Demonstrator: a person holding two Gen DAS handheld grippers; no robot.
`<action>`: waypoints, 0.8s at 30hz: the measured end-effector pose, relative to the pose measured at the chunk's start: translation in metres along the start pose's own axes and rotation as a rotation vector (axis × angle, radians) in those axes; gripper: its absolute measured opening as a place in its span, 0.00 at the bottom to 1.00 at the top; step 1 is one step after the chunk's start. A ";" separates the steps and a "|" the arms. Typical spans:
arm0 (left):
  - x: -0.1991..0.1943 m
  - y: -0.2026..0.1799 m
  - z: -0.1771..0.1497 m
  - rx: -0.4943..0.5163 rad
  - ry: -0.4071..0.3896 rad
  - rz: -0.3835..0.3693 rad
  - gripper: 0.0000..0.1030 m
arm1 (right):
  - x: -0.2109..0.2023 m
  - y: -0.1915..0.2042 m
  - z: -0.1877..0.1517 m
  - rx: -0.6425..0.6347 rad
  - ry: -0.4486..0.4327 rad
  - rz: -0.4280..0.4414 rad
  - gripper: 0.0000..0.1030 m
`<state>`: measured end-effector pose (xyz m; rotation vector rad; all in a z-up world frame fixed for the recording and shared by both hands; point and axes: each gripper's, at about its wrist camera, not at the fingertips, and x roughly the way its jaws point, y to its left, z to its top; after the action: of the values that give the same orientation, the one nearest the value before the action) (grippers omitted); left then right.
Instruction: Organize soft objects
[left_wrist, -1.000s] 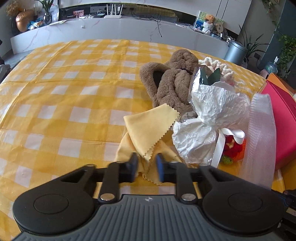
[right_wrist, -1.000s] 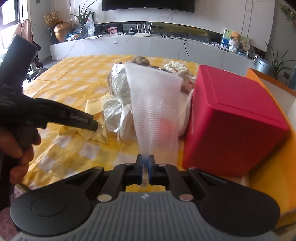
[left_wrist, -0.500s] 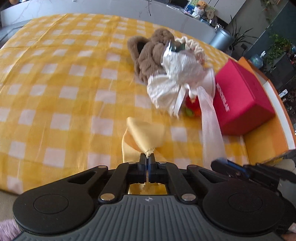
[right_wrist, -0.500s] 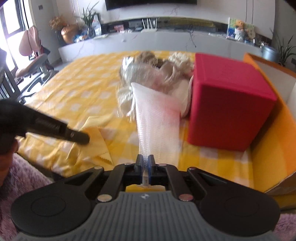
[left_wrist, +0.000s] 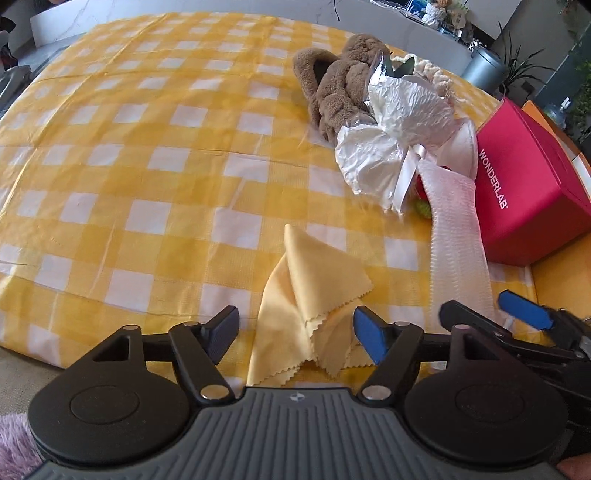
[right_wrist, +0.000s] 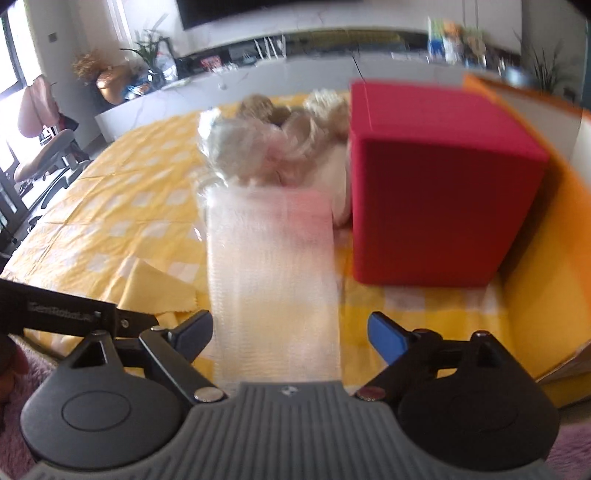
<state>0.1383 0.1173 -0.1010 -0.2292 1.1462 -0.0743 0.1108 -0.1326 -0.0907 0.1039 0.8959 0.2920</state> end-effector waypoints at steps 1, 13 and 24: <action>0.000 -0.001 -0.001 0.006 -0.005 0.005 0.76 | 0.004 -0.003 0.000 0.019 0.010 0.010 0.84; 0.004 -0.022 -0.007 0.097 -0.052 -0.047 0.14 | 0.015 0.015 -0.006 -0.084 0.011 0.034 0.29; -0.026 -0.027 -0.013 0.127 -0.194 -0.089 0.03 | -0.006 0.019 -0.007 -0.087 -0.030 0.065 0.03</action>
<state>0.1170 0.0937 -0.0771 -0.1704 0.9347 -0.1988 0.0978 -0.1160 -0.0866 0.0565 0.8502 0.3891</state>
